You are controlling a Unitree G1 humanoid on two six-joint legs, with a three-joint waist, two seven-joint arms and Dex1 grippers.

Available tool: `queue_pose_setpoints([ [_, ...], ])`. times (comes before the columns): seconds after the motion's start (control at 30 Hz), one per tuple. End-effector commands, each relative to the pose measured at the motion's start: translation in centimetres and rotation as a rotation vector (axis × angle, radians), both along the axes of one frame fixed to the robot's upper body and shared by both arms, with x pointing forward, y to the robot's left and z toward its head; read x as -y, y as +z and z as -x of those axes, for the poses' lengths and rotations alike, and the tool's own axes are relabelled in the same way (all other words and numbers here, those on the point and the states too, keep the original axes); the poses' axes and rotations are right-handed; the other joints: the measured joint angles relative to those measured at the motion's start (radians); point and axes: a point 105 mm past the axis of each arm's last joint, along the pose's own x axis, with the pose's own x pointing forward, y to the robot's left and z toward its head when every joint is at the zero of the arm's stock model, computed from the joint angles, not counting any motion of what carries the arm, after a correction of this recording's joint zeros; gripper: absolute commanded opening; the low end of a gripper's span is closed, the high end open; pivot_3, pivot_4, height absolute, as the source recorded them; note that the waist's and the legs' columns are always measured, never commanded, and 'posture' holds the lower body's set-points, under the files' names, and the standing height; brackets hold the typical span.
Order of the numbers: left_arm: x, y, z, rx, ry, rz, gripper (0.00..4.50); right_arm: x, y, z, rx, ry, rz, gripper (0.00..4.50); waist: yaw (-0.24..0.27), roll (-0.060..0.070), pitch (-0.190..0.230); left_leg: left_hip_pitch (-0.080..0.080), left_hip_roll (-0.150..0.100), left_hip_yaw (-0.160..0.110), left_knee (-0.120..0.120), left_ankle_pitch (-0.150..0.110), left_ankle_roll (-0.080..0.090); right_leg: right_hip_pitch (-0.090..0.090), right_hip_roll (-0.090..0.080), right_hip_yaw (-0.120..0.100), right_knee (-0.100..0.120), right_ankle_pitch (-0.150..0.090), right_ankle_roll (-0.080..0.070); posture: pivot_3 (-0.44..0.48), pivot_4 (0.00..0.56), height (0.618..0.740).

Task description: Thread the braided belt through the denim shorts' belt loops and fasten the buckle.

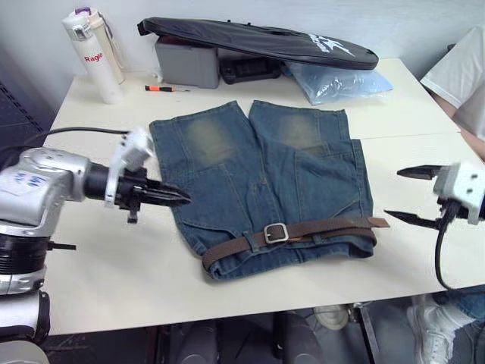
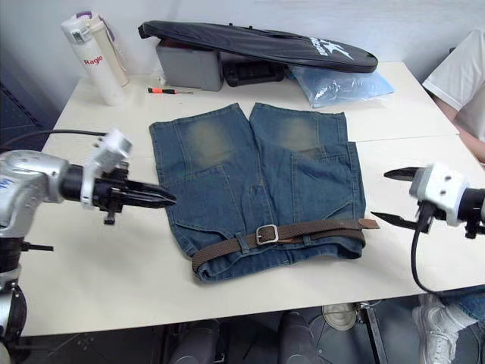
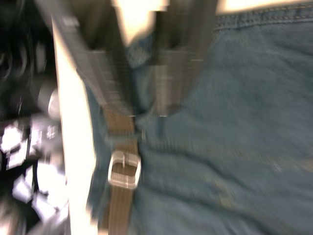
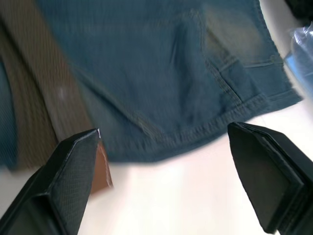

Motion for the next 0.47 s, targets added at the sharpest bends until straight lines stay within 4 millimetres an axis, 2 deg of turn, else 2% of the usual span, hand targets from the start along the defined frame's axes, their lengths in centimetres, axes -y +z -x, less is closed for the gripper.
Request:
queue_pose_setpoints([
  [0.03, -0.8, 1.3, 0.3, 0.03, 0.088, 0.115, 2.96, -0.7, 1.1, 0.2, -0.106, -0.033, -0.185, 4.5, 0.0, 0.0, 0.0, 0.0, 0.0, 0.0, 0.0, 0.0, 0.0, 0.0, 0.0, 0.0, 0.0, 0.0, 0.0, 0.0, 0.15, 0.74],
  [0.07, -1.2, 1.5, 0.3, 0.045, 0.136, 0.186, 3.44, -1.0, 1.4, 0.0, -0.132, -0.046, -0.262, 4.5, 0.001, 0.0, 0.0, 0.0, 0.0, 0.0, 0.0, 0.0, 0.0, 0.0, 0.0, 0.0, 0.0, 0.0, 0.0, 0.0, 0.15, 0.74],
  [0.13, -2.3, 0.0, 0.5, 0.065, 0.263, 0.249, 4.33, -1.7, 1.2, -0.3, -0.184, -0.057, -0.386, 4.5, 0.001, 0.0, 0.0, 0.0, 0.0, 0.0, 0.0, 0.0, 0.0, 0.0, 0.0, 0.0, 0.0, 0.0, 0.0, 0.0, 0.15, 0.74],
  [0.2, -3.0, -1.6, 0.9, 0.085, 0.372, 0.255, 4.43, -2.2, 0.7, -0.6, -0.202, -0.072, -0.448, 4.5, 0.0, 0.0, 0.0, 0.0, 0.0, 0.0, 0.0, -0.001, -0.001, 0.0, 0.0, 0.0, 0.0, 0.0, 0.001, 0.0, 0.15, 0.74],
  [0.33, -3.4, -4.0, 2.4, 0.131, 0.519, 0.204, 4.43, -3.0, -0.8, -1.0, -0.18, -0.096, -0.453, 4.5, 0.001, -0.001, 0.001, -0.001, 0.0, 0.0, 0.0, -0.001, -0.002, -0.001, 0.0, 0.0, -0.001, 0.0, 0.001, 0.0, 0.15, 0.74],
  [0.47, -3.3, -5.1, 3.3, 0.136, 0.576, 0.201, 4.43, -3.6, -1.8, -1.3, -0.154, -0.118, -0.462, 4.5, 0.008, -0.001, 0.0, 0.0, 0.0, 0.001, 0.0, -0.002, -0.003, -0.001, 0.0, 0.001, 0.0, 0.0, 0.001, 0.0, 0.15, 0.74],
])
